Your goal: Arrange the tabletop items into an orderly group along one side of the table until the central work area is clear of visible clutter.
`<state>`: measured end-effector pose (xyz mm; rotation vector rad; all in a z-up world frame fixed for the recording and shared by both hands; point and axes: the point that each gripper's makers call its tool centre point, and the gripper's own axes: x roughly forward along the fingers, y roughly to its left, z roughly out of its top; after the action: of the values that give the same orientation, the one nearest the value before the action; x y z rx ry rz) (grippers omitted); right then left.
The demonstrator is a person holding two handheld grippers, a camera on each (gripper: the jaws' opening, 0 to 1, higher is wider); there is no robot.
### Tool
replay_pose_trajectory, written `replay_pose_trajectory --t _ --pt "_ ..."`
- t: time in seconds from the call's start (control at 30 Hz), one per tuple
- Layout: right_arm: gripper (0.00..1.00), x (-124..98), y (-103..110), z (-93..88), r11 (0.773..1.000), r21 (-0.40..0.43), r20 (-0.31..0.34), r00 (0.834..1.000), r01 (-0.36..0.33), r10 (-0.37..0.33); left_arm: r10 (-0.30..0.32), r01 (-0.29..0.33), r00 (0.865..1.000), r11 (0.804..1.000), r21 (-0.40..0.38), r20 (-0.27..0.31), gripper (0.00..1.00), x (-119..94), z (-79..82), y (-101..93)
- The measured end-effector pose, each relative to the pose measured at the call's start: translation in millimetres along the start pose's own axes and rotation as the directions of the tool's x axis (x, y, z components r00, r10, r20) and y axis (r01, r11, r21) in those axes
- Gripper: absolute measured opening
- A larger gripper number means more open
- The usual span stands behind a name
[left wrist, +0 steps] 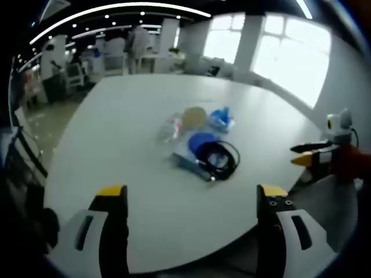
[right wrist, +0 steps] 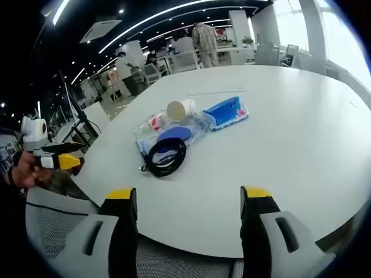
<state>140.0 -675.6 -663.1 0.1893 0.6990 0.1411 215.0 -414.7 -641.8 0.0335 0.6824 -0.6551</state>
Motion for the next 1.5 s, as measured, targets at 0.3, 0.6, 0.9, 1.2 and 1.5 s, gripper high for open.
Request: replay_pose_trajectory --t 0.3,0.6,0.9,1.2,1.5 --pt "0.72 1.1 0.8 -1.8 1.0 -0.013 -0.006 1.0 -0.001 0.001 0.002 -0.002 1.0 1.0 0.006 -0.024 0.88 3.0 -5.1 0.0" --pt "0.71 3.1 2.2 -1.9 1.0 -0.022 -0.014 1.0 -0.007 0.007 -0.001 0.002 0.999 1.0 0.022 -0.05 0.88 6.7 -8.8 -0.3" --pt "0.71 3.5 2.9 -1.6 1.0 -0.026 -0.015 1.0 -0.012 0.012 -0.012 0.014 0.997 0.999 0.03 -0.07 0.87 9.4 -11.4 -4.4" --pt "0.71 3.8 5.0 -2.2 0.999 -0.037 -0.019 1.0 -0.022 0.021 -0.017 0.018 0.997 1.0 0.005 -0.073 0.87 10.0 -11.3 -3.5" --pt "0.71 3.0 4.9 -1.6 0.999 -0.044 -0.018 1.0 -0.019 0.019 -0.006 0.005 0.998 1.0 -0.003 -0.059 0.89 8.6 -7.7 -0.5"
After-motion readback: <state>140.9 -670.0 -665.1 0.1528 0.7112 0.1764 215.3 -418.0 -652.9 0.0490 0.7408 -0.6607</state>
